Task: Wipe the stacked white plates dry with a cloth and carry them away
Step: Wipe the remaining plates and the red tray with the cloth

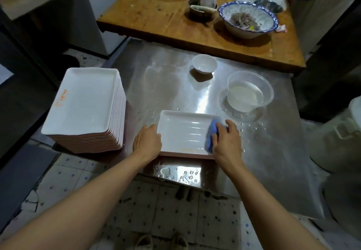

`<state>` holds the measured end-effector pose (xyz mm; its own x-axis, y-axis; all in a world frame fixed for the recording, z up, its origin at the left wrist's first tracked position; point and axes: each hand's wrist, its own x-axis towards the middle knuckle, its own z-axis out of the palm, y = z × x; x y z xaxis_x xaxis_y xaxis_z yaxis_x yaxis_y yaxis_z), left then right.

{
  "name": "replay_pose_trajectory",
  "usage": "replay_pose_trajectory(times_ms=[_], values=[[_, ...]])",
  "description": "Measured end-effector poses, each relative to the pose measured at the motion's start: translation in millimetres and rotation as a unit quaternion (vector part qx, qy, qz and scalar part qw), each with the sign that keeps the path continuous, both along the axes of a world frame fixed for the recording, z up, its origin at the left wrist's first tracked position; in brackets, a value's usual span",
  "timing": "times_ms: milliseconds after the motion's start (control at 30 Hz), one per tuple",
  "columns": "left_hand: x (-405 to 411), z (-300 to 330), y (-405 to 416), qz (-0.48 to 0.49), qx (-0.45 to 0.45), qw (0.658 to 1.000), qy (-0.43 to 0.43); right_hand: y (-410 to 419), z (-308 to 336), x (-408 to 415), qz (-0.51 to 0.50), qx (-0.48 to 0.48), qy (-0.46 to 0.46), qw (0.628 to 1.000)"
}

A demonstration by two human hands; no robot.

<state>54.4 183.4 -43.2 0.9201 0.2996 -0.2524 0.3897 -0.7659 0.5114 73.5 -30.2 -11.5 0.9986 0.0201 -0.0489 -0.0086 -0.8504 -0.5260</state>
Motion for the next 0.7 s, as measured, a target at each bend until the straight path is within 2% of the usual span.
replay_pose_trajectory(times_ms=[67,133,200,300,367,467,533,600,700], values=[[0,-1,1,-0.007,-0.013,1.000,-0.016,-4,-12,1,0.038,-0.149,0.007,0.988],[-1,-1,2,-0.011,-0.020,0.999,-0.030,-3,-20,7,0.051,-0.209,-0.014,0.977],[0,0,3,-0.012,-0.022,0.999,-0.040,1,-25,21,0.023,-0.186,-0.022,0.982],[-1,3,3,-0.008,-0.038,0.998,-0.052,14,-18,44,-0.082,0.009,0.001,0.997],[-2,4,3,-0.009,-0.051,0.997,-0.056,23,-21,46,-0.075,0.045,-0.003,0.996],[-2,3,3,-0.002,-0.055,0.996,-0.064,43,-26,38,-0.006,0.029,0.001,1.000],[-1,2,3,-0.001,-0.052,0.997,-0.061,64,-27,35,0.043,-0.024,-0.052,0.997],[-1,0,4,-0.004,-0.052,0.997,-0.061,85,-26,32,0.082,-0.005,-0.087,0.993],[-3,-1,4,-0.009,-0.044,0.996,-0.073,107,-28,30,0.197,-0.094,-0.150,0.964]])
